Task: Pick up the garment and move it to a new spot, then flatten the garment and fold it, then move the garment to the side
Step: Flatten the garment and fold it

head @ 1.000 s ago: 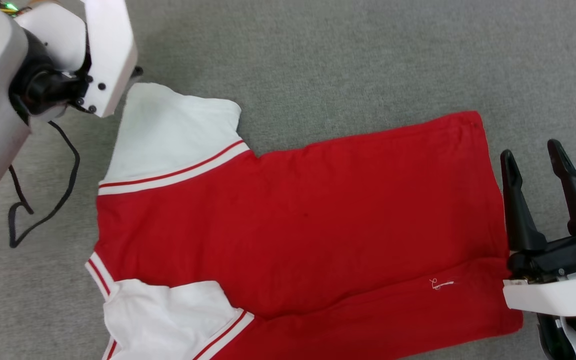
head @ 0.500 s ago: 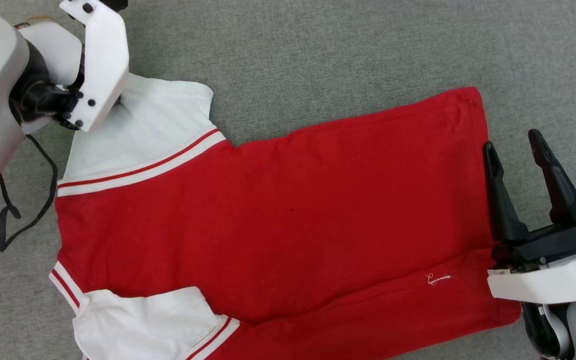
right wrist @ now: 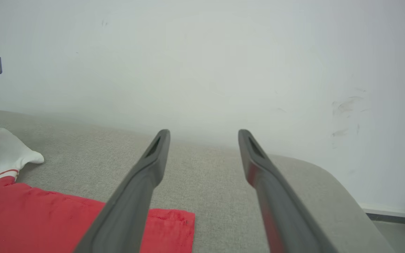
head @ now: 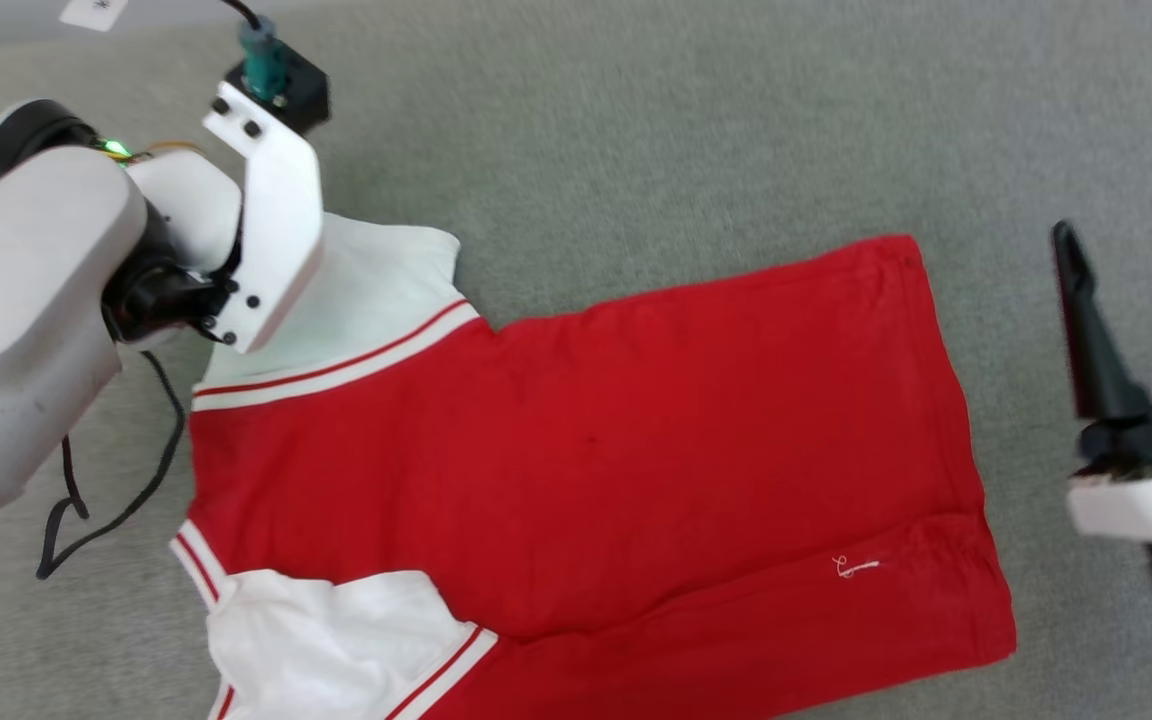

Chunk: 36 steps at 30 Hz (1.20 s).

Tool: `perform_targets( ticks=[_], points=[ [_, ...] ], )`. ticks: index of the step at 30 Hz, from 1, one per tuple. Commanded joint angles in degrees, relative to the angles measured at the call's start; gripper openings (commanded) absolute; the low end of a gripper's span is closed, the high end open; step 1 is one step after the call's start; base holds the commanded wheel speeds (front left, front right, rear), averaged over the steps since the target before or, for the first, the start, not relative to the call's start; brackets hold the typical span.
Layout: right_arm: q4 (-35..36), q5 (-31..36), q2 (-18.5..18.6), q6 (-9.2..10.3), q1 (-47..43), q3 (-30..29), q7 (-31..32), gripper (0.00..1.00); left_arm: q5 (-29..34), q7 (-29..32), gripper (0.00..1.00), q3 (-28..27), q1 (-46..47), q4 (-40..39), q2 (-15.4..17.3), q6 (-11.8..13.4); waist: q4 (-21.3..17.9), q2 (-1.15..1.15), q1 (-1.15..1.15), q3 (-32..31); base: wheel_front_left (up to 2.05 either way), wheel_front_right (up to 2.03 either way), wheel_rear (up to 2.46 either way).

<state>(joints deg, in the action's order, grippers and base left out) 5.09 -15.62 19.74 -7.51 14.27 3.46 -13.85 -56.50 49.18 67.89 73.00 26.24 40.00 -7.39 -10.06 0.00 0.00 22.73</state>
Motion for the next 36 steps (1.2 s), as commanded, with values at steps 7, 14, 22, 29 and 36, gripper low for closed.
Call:
perform_targets(
  ticks=[7,14,22,29,36],
  points=[
    [0.1,-1.4,9.9,0.05,6.9,0.5,12.0,1.00,-0.6,-5.8,0.00,1.5,-2.0,-7.8,2.0,0.0,4.5,0.00,0.00,-6.0,0.00,0.00,0.00],
    [-1.2,-8.3,18.8,0.05,11.8,5.8,33.4,1.00,1.5,-9.4,0.00,2.4,-2.5,-13.1,2.8,0.0,6.7,0.00,0.00,-6.0,0.00,0.00,0.00],
    [-1.0,-21.0,30.0,0.05,20.5,19.9,62.9,1.00,3.7,-11.1,0.00,2.6,-0.7,-17.8,2.1,0.1,9.9,0.00,0.00,-2.4,0.00,0.00,0.00],
    [-3.5,-25.9,31.2,0.05,26.1,25.8,74.7,1.00,5.0,-12.1,0.00,2.6,0.7,-19.0,1.4,0.1,11.9,0.00,0.00,0.6,0.00,0.00,0.00],
    [-10.3,-26.5,28.2,0.05,29.7,26.5,79.2,1.00,5.9,-13.4,0.00,2.7,2.3,-19.7,1.0,0.0,13.8,0.00,0.00,4.2,0.00,0.00,0.00]
  ],
)
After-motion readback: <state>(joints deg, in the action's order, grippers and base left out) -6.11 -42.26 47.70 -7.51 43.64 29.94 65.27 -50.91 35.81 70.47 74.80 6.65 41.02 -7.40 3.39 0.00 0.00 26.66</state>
